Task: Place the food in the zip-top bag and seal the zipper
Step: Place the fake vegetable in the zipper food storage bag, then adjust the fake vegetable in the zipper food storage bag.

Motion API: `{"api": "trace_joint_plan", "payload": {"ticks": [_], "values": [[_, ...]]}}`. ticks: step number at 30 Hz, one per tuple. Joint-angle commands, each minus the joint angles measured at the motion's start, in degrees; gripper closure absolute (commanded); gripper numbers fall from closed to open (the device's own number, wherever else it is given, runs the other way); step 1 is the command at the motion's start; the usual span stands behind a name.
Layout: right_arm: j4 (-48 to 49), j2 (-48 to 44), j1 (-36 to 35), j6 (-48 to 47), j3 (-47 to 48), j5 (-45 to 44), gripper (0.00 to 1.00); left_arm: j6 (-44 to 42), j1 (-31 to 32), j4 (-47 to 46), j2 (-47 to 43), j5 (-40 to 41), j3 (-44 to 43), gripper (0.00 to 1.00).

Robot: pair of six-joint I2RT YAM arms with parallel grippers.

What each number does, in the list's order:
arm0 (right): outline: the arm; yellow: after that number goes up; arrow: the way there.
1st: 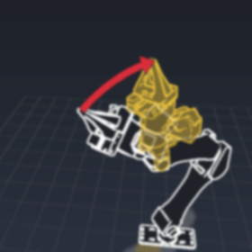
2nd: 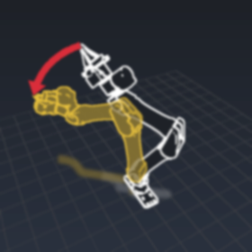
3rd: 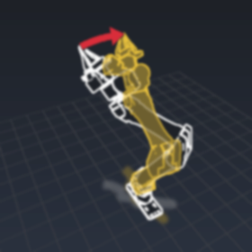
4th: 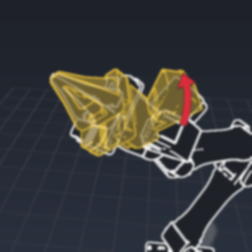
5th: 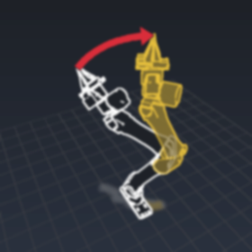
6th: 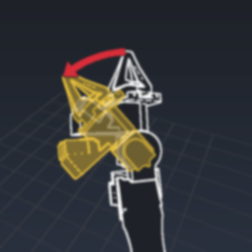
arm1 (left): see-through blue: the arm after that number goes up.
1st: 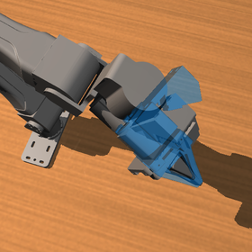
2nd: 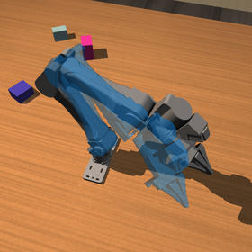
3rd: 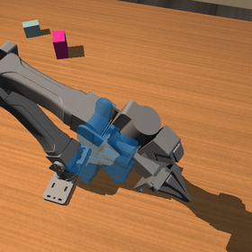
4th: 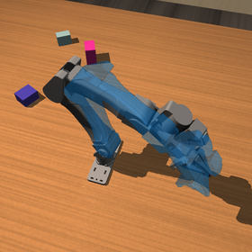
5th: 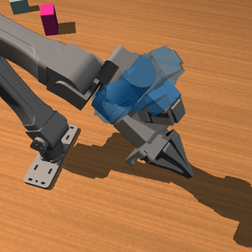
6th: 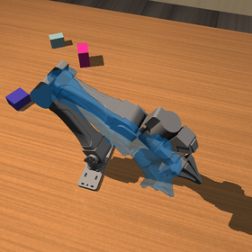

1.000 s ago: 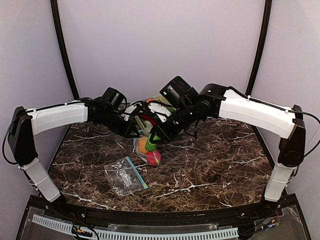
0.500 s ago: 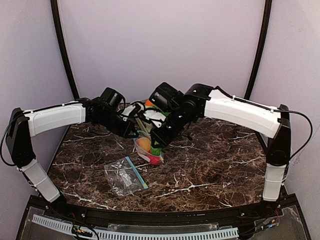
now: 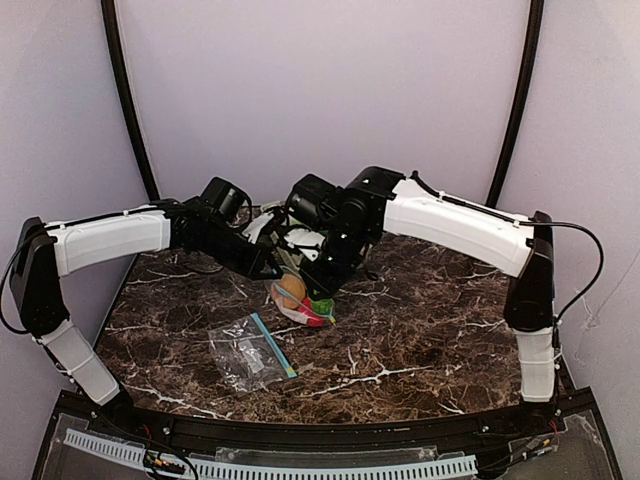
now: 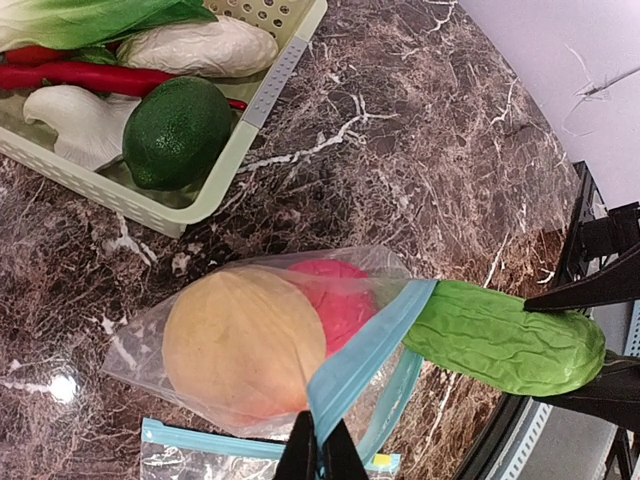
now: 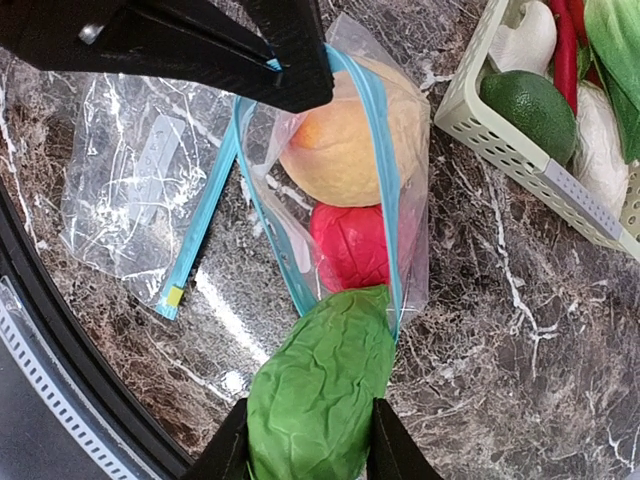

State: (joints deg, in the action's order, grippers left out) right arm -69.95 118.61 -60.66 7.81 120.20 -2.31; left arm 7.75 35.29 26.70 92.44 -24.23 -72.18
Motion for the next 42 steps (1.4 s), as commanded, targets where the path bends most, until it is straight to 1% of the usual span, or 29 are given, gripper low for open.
{"api": "trace_joint_plan", "payload": {"ticks": [1, 4, 6, 11, 16, 19, 25, 30, 33, 36, 39, 40, 42], "values": [[-4.9, 3.8, -0.3, 1.4, 3.2, -4.5, 0.77, 0.1, 0.4, -1.4, -2.6, -2.5, 0.8, 0.99], [-4.0, 5.2, -0.3, 2.0, 4.1, -6.5, 0.71, 0.4, 0.4, -1.5, -2.2, -2.9, 0.8, 0.99], [-2.5, 5.5, -0.3, 2.4, 4.1, -7.3, 0.64, 0.5, 0.4, -1.6, -2.0, -2.8, 0.9, 0.99], [2.7, 4.8, -0.2, 3.0, 3.3, -7.0, 0.54, 0.8, 0.4, -1.1, -1.7, -1.0, 0.9, 0.99], [7.7, 3.8, -0.1, 3.6, 2.7, -7.1, 0.39, 0.6, 0.2, -0.1, -1.2, 1.1, 0.6, 0.99], [10.3, 2.9, 0.0, 4.0, 1.7, -6.8, 0.34, 0.8, -0.6, 0.1, -0.7, 1.3, 0.5, 0.99], [14.5, -0.4, 0.4, 5.4, -3.2, -6.5, 0.22, 1.5, -2.2, 0.1, -0.1, 0.8, 0.6, 0.99], [20.7, -5.1, 0.6, 6.2, -9.0, -3.8, 0.16, 2.5, -3.3, -0.2, 0.9, -1.3, 0.6, 0.99], [23.0, -6.6, 0.7, 6.8, -11.1, -3.8, 0.15, 2.6, -3.7, -0.3, 1.0, -1.5, 0.6, 0.99], [24.6, -6.8, 0.9, 7.3, -12.5, -3.3, 0.18, 2.6, -3.8, -0.3, 0.9, -1.4, 0.7, 0.99], [26.5, -6.5, 0.8, 7.4, -13.1, -1.3, 0.27, 2.7, -4.0, -0.3, 1.1, -1.4, 0.7, 0.99], [27.5, -6.3, 0.8, 7.4, -13.6, -0.5, 0.33, 2.6, -4.0, -0.3, 1.1, -1.6, 0.7, 0.99], [29.5, -6.2, 0.9, 7.2, -14.2, 1.4, 0.40, 2.7, -4.0, -0.2, 1.3, -1.8, 0.7, 0.99]]}}
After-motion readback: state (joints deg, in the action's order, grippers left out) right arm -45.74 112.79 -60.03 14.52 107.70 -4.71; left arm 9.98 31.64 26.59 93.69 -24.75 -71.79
